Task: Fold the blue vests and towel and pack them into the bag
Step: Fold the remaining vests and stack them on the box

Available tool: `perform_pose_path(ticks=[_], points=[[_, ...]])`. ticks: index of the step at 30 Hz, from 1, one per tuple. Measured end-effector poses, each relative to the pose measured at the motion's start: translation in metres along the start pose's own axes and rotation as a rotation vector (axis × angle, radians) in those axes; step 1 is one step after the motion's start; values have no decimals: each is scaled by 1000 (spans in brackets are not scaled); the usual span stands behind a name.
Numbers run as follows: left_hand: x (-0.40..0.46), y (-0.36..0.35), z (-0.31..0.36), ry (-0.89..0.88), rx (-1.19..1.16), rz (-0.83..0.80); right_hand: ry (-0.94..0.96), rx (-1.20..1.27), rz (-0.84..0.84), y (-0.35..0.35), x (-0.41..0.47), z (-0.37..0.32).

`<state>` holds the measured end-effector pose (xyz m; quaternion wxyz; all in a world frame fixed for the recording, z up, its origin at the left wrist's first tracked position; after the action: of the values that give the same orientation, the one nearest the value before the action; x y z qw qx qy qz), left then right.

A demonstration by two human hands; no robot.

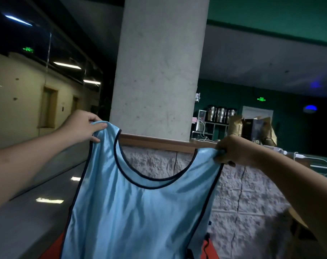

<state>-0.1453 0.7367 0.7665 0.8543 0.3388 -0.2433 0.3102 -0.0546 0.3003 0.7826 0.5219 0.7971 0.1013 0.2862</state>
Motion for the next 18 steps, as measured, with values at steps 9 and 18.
perform_pose_path(ticks=[9, 18], points=[[-9, 15, 31, -94, 116, 12, -53, 628, 252, 21, -16, -4], [-17, 29, 51, -123, 124, 45, -70, 712, 23, 32, -49, -26]])
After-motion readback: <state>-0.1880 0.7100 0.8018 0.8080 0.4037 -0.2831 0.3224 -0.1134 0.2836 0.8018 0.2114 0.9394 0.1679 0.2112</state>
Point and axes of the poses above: each hand's wrist, its own x-axis towards the middle knuckle, its own y-axis out of the back of the hand, z = x × y, the point moved 3 cm from there along x, towards the middle knuckle, and after that the axes turned 7 degrees about x, right-handed, at the moved point
